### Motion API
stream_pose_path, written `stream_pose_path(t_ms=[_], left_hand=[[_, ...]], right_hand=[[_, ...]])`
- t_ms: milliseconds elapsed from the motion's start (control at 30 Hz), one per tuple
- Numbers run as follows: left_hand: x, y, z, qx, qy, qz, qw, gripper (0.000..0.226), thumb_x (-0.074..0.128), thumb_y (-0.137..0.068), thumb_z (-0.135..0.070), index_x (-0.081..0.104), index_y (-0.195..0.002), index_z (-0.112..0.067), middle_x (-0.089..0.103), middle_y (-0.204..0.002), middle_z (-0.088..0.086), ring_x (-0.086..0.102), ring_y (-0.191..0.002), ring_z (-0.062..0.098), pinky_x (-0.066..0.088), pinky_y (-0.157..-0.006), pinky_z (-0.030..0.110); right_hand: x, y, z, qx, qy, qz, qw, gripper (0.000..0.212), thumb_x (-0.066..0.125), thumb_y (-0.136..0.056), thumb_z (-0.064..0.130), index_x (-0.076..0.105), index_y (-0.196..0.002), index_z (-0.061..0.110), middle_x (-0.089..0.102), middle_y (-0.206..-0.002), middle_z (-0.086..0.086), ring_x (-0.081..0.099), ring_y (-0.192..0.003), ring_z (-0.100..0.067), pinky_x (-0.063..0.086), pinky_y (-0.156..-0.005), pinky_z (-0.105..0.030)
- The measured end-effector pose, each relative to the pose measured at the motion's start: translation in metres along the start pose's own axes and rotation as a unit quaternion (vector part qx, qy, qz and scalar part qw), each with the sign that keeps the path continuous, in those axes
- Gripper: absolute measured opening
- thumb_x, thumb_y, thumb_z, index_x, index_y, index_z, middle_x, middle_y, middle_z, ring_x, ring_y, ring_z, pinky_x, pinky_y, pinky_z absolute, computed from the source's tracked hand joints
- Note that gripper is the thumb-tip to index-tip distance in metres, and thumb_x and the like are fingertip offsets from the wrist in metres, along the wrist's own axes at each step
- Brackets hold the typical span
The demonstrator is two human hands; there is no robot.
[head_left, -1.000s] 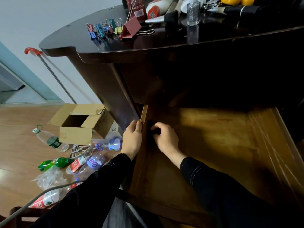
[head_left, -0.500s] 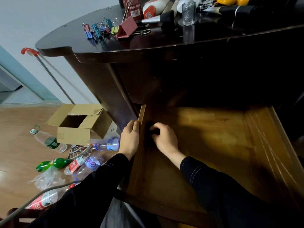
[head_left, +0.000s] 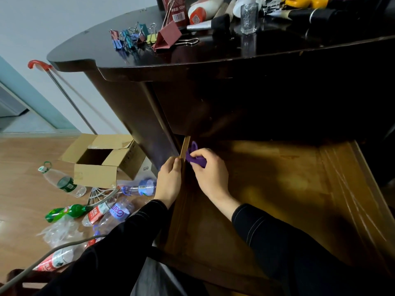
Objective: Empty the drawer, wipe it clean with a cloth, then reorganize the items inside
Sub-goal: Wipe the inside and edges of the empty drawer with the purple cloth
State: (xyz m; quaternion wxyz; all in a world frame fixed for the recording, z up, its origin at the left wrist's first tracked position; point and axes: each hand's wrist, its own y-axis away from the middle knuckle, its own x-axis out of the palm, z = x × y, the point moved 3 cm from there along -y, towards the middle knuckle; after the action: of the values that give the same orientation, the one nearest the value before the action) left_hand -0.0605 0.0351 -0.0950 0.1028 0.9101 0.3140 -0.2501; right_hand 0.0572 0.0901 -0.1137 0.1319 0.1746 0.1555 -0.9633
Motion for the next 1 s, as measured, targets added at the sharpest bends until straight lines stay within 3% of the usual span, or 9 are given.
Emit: stream_pose_path(t_ms=[100,233,533,667,767,867,1000], left_hand=[[0.000,-0.002,0.000,0.001,0.016,0.001,1.000,0.028,0.038,-0.106,-0.016,0.065,-0.112,-0.009,0.067,-0.111,0.010,0.060,-0.109,0.025,0.045,-0.101,0.043],[0.000,-0.001,0.000,-0.007,0.020,0.001,1.000,0.032,0.035,-0.106,-0.016,0.063,-0.120,-0.011,0.065,-0.121,0.009,0.058,-0.116,0.022,0.042,-0.108,0.042],[0.000,-0.001,0.001,-0.008,0.011,0.003,1.000,0.029,0.035,-0.106,-0.018,0.063,-0.111,-0.016,0.065,-0.115,0.006,0.058,-0.110,0.020,0.043,-0.099,0.036],[0.000,-0.001,0.002,-0.008,0.013,0.005,1.000,0.031,0.035,-0.105,-0.018,0.064,-0.112,-0.013,0.066,-0.112,0.007,0.059,-0.108,0.021,0.045,-0.097,0.036],[0.000,-0.001,0.002,-0.014,0.006,0.002,1.000,0.030,0.036,-0.104,-0.021,0.064,-0.109,-0.015,0.065,-0.111,0.005,0.058,-0.106,0.020,0.043,-0.094,0.033],[-0.001,0.001,0.001,-0.028,0.005,0.008,1.000,0.031,0.035,-0.105,-0.022,0.064,-0.114,-0.015,0.064,-0.114,0.005,0.058,-0.108,0.020,0.044,-0.099,0.036],[0.000,-0.001,0.003,-0.028,0.012,0.005,1.000,0.031,0.035,-0.105,-0.022,0.064,-0.113,-0.012,0.065,-0.113,0.006,0.059,-0.106,0.020,0.045,-0.100,0.039]], right_hand=[[0.006,0.007,0.007,-0.076,0.064,-0.001,0.995,0.030,0.070,-0.091,0.015,0.068,-0.121,0.022,0.061,-0.128,0.005,0.057,-0.109,-0.018,0.056,-0.074,-0.026],[0.001,0.000,0.008,-0.087,0.099,0.001,0.991,0.029,0.070,-0.092,0.016,0.070,-0.120,0.022,0.061,-0.125,0.004,0.058,-0.106,-0.021,0.059,-0.070,-0.033],[-0.003,-0.002,0.009,-0.085,0.081,0.014,0.993,0.028,0.071,-0.092,0.016,0.072,-0.119,0.021,0.062,-0.123,0.002,0.061,-0.105,-0.020,0.060,-0.070,-0.031],[-0.003,-0.001,0.004,-0.096,0.074,0.019,0.993,0.027,0.070,-0.092,0.016,0.073,-0.119,0.021,0.063,-0.124,0.001,0.062,-0.105,-0.019,0.055,-0.069,-0.022],[-0.003,-0.011,-0.007,-0.034,0.090,0.010,0.995,0.026,0.068,-0.094,0.016,0.072,-0.120,0.019,0.062,-0.126,0.001,0.062,-0.108,-0.021,0.056,-0.072,-0.026],[-0.004,-0.014,-0.023,0.041,0.070,0.034,0.996,0.028,0.064,-0.097,0.016,0.069,-0.124,0.018,0.061,-0.128,0.000,0.062,-0.113,-0.021,0.052,-0.078,-0.025],[-0.007,-0.011,-0.015,-0.026,0.035,-0.008,0.999,0.027,0.069,-0.093,0.017,0.069,-0.120,0.018,0.062,-0.125,0.003,0.059,-0.104,-0.010,0.045,-0.072,-0.011]])
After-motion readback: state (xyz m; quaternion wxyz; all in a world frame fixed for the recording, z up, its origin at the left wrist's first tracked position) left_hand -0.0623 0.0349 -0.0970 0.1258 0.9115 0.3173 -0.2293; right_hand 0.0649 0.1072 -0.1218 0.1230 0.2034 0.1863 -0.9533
